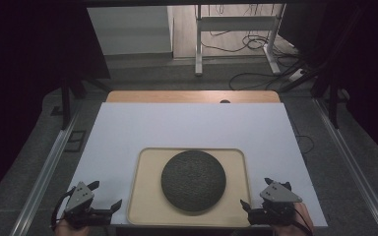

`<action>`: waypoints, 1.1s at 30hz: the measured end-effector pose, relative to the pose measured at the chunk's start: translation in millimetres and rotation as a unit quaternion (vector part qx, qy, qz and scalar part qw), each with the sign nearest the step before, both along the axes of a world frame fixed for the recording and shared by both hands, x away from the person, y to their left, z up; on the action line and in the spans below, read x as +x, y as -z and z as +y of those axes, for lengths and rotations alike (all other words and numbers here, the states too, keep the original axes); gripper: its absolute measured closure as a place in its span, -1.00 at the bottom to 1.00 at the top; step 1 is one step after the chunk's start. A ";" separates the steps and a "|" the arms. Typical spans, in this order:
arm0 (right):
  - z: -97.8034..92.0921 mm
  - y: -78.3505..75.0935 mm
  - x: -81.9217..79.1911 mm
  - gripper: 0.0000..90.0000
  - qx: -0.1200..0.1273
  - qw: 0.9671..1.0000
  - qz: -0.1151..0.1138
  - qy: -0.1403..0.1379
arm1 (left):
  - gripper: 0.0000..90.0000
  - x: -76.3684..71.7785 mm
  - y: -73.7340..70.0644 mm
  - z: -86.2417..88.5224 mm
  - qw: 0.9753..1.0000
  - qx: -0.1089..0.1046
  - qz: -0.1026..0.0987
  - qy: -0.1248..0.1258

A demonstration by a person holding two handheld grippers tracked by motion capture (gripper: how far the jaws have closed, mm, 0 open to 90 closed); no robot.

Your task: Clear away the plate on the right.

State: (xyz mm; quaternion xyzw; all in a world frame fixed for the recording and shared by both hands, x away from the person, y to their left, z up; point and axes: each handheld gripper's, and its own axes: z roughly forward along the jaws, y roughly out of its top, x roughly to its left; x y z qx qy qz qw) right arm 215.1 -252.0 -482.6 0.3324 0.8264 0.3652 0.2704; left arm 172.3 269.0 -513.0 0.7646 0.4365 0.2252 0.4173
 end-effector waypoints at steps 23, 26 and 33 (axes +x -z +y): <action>-30.3 -0.4 -9.7 -1.00 0.014 0.999 -0.010 0.041 | -1.00 0.0 0.2 0.5 1.000 0.000 0.000 -0.002; -35.2 0.2 -11.3 -1.00 0.016 0.999 -0.012 0.048 | -1.00 0.0 0.3 0.5 1.000 0.001 0.000 -0.001; -46.1 1.8 -15.1 -1.00 0.019 0.998 -0.012 0.060 | -1.00 -0.1 0.3 0.8 1.000 0.000 -0.001 -0.002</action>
